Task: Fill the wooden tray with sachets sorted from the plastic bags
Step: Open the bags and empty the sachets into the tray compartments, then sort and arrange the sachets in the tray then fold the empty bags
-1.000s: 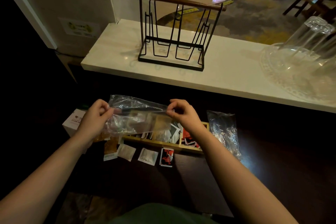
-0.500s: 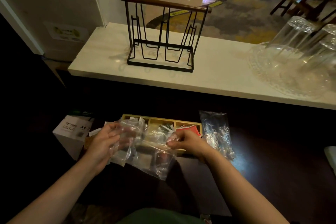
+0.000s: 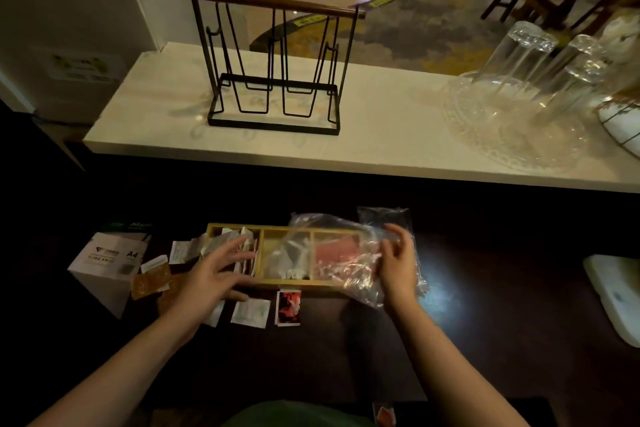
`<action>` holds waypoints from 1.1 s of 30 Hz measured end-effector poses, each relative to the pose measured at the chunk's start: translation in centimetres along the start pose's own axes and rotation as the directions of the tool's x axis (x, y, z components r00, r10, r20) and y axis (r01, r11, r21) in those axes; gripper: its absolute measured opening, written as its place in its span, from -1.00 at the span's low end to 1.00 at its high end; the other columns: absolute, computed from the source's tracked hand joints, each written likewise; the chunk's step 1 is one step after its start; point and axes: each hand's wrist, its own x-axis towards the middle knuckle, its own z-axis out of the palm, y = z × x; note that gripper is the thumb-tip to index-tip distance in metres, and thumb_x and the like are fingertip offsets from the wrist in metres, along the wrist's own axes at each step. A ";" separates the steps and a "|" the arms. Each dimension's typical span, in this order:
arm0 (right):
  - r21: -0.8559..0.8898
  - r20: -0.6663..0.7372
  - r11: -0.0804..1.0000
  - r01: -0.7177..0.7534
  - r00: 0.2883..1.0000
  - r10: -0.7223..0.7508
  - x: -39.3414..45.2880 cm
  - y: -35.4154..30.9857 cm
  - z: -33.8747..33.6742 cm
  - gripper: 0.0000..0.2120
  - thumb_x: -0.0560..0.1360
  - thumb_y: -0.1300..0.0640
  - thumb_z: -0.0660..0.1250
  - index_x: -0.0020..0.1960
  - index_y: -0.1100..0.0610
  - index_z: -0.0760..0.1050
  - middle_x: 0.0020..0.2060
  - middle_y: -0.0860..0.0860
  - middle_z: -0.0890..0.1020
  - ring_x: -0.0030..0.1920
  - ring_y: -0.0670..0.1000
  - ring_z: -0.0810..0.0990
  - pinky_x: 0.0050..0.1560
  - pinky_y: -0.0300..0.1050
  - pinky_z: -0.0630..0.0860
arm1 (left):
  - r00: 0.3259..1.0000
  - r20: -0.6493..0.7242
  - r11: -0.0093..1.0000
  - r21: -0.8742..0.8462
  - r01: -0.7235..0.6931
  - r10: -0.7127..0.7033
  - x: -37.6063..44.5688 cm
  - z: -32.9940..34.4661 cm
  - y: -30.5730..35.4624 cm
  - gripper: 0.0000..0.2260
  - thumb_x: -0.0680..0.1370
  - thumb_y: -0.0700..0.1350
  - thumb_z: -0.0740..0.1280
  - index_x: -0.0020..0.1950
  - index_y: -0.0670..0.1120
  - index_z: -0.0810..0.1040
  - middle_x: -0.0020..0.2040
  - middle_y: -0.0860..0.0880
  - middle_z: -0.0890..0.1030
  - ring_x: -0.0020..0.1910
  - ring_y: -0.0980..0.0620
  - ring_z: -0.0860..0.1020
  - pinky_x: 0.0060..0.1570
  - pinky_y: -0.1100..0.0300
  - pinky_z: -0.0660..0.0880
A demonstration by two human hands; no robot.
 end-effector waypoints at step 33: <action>-0.381 0.765 0.297 0.876 0.479 -0.431 -2.2 -3.6 14.5 -0.62 0.47 0.18 0.35 0.28 0.11 0.46 0.33 0.09 0.47 0.33 0.10 0.44 0.29 0.07 0.46 | 0.994 0.004 0.498 0.866 0.049 -0.105 6.0 -10.8 -12.2 -0.14 0.40 0.18 0.36 0.53 0.10 -0.10 0.57 0.01 -0.17 0.53 -0.09 -0.17 0.45 -0.06 -0.04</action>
